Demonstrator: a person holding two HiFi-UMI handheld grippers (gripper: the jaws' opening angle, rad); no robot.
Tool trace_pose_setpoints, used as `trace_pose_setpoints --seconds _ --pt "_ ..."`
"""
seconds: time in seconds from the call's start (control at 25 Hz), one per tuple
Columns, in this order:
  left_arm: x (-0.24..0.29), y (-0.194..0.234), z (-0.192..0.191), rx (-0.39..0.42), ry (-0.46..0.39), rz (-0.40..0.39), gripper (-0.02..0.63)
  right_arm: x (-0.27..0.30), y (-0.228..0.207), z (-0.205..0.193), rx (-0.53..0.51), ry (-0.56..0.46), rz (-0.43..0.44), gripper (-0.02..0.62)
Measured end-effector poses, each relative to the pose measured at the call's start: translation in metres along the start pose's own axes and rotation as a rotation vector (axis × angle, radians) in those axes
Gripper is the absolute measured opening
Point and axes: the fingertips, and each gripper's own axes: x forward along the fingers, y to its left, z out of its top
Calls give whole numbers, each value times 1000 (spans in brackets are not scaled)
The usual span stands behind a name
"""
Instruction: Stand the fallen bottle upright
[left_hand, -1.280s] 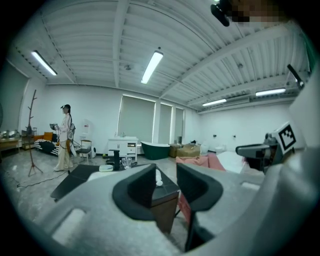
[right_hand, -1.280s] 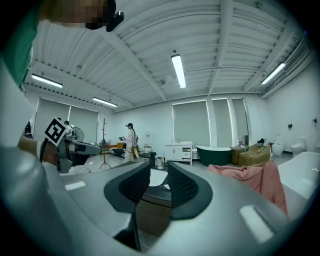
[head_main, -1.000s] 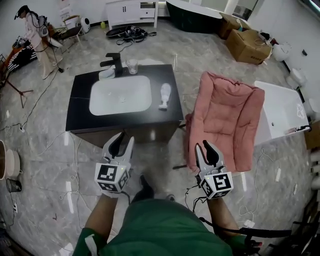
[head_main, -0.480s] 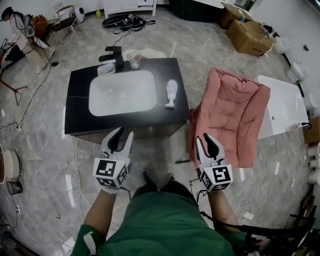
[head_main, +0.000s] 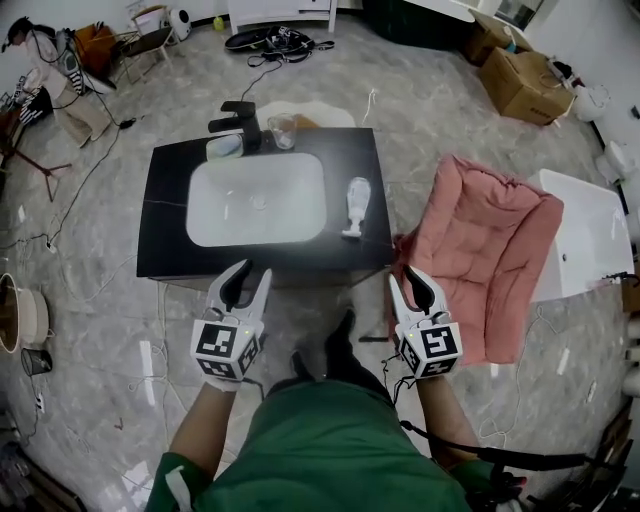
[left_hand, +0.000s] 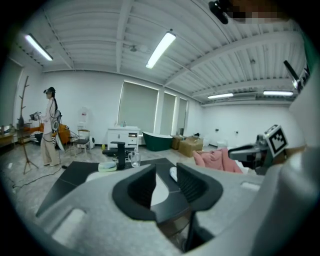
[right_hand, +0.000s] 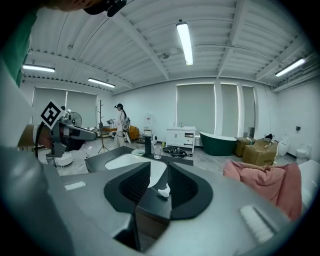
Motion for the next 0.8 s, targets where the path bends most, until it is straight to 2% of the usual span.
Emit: trace_pose_setpoints --seconds 0.2,0.44,0.8 --pt "50 14 25 -19 5 56 126 56 -34 13 -27 15 82 94" --pt "120 3 63 -21 -11 81 126 107 -81 19 -70 63 175 94" --pt "175 5 73 -25 19 99 126 153 -100 -7 -120 167 299 94"
